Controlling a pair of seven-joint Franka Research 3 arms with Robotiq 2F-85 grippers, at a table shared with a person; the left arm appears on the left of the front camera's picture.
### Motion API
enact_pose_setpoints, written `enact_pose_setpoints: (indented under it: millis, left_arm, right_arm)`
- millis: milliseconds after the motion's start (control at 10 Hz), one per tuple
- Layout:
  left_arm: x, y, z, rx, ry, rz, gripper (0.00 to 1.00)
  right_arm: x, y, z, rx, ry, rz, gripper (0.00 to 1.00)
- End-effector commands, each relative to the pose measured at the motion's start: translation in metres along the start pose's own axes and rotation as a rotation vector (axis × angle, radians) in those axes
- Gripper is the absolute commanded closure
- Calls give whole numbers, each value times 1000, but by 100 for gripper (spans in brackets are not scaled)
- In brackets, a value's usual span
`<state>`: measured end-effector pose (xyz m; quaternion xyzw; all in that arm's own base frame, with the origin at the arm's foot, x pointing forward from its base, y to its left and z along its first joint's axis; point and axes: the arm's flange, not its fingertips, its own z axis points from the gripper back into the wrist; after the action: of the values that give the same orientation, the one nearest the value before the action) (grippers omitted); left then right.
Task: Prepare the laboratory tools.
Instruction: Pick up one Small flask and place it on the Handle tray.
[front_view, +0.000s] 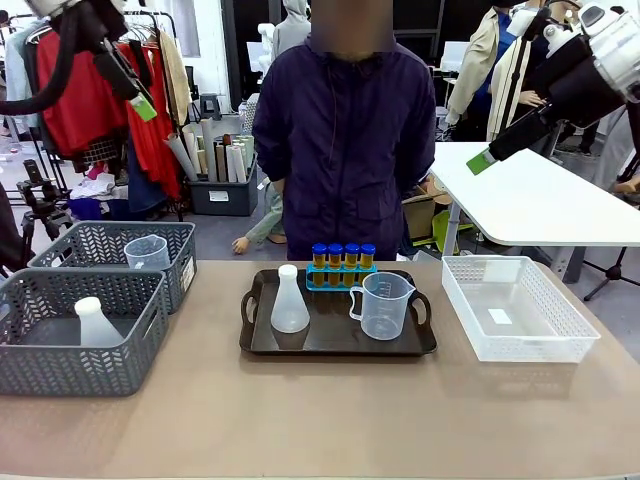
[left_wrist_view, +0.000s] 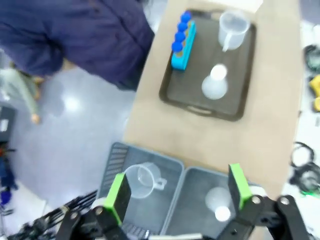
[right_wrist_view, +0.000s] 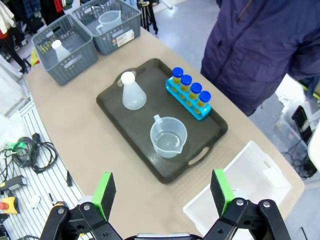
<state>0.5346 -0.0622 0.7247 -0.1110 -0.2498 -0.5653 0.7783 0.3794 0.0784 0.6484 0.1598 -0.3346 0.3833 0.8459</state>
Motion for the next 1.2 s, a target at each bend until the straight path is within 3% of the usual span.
enact_pose_setpoints:
  millis: [0,400,900,1000,1100]
  left_arm:
    - [-19,-11,-9,-81,-89,-10,0]
    - [-20,-35,-45,-167,-142,-50,0]
    - [-15,-42,-46,-169,-136,-81,0]
    - [-15,-41,-48,-170,-97,-102,0]
    - [-7,-41,-43,-170,-118,-62,0]
  right_arm:
    - [1,-1,1,19,-17,1,0]
    - [1,-1,1,19,-17,1,0]
    - [1,-1,1,19,-17,1,0]
    - [1,-1,1,19,-17,1,0]
    - [1,-1,1,19,-17,1,0]
